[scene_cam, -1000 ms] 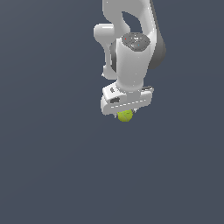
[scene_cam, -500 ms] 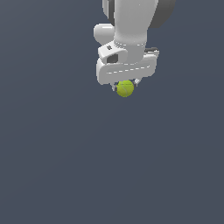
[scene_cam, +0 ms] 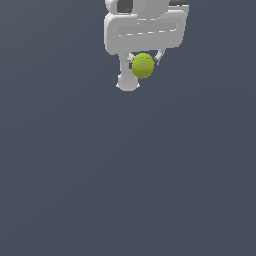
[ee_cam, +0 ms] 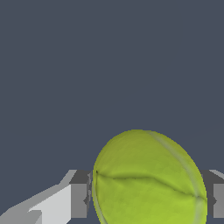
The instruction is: Pick up the object and move it to a goal position.
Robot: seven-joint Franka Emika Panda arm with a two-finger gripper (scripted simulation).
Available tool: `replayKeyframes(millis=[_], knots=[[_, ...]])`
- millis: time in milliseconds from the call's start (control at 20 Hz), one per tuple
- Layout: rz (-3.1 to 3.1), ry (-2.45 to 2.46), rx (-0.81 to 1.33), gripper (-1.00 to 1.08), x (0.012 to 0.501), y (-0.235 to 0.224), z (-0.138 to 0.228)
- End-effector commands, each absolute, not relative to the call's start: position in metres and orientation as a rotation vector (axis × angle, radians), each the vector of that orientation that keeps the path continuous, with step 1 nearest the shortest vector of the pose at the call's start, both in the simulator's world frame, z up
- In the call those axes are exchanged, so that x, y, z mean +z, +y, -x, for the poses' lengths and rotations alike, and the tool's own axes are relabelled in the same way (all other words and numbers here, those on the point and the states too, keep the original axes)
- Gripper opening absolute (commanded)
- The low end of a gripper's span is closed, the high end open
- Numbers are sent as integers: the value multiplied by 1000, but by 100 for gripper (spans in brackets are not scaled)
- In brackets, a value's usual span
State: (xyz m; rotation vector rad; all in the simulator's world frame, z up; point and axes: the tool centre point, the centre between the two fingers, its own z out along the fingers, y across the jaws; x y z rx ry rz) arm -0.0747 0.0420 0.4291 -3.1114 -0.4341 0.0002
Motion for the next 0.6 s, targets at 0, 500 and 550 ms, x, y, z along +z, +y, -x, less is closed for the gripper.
replayKeyframes(millis=[0, 500, 550], knots=[[3111, -434, 0, -100, 448, 41, 81], [3111, -433, 0, -100, 485, 38, 90], [3111, -433, 0, -100, 486, 38, 90]])
